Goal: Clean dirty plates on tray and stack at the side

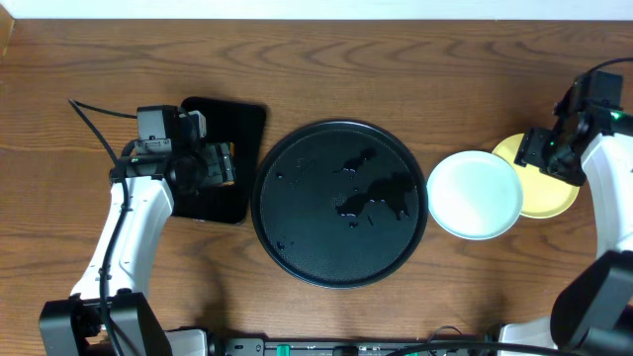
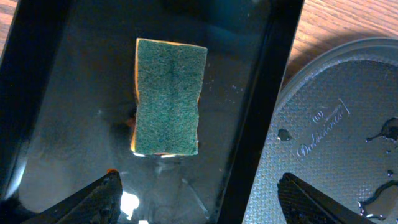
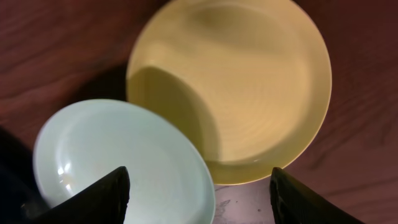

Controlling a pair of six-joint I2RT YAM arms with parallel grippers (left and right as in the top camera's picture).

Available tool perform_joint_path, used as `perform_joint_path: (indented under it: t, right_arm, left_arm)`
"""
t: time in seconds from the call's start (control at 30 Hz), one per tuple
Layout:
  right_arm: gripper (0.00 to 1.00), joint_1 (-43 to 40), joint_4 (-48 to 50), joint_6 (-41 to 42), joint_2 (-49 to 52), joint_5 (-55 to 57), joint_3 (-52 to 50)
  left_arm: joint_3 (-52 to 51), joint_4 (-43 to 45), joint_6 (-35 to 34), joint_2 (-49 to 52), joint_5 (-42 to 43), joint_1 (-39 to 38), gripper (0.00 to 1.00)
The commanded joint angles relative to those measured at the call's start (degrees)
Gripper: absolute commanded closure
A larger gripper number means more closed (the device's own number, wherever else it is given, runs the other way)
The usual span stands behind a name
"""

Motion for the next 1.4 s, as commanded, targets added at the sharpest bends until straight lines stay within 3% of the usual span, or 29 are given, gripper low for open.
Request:
perform_joint_path:
  t: [0.0,0.5,0.53,0.6,0.67,0.7,0.97,1.23,1.3,1.37]
  right_arm:
    - [0.3,-0.4,-0.4,-5.2,0.6,-2.4,0.0]
    - [0.34,-0.4,-2.9,-5.6,12.2,-2.8,0.0]
    - [0.38,-0.4,-2.7,-5.6,12.6,-2.8,0.0]
    - [0.58,-0.4,-2.2,-5.6,13.3,-2.7,0.0]
    - [0.88,-0.5,-1.5,-5.5,13.5,-2.3,0.0]
    - [0.99,-0.5,-1.2,-5.3,13.5,-2.3,0.0]
    - [0.99,-3.4,1.4,4.4,12.7,3.5,0.1]
    - [0.99,-9.6,3.7,5.6,10.4,3.9,0.1]
    - [0.93,-10.9,3.4,5.6,10.4,3.9,0.1]
    - [0.78,-12.1,3.5,5.8,10.4,3.9,0.1]
  left_arm:
    - [-0.3,-0.2,-0.3,0.6,-0.3,0.1,0.19]
    - [-0.3,-0.2,-0.3,0.6,-0.3,0.1,0.19]
    - [-0.3,-0.2,-0.3,0.6,-0.3,0.1,0.19]
    - [-0.3,-0.2,-0.3,0.6,-0.3,0.1,0.19]
    - [-0.3,-0.2,-0.3,0.6,-0.3,0.1,0.19]
    - [-0.3,-0.2,-0.3,0.6,-0.3,0.1,0.19]
    - [-0.3,-0.2,-0.3,0.6,-0.3,0.1,0.19]
    - [-0.3,-0.2,-0.3,0.6,-0.3,0.1,0.19]
    - [-0.3,-0.2,-0.3,0.6,-0.3,0.1,0.19]
    - [-0.3,-0.2,-0.3,0.6,-0.3,0.1,0.19]
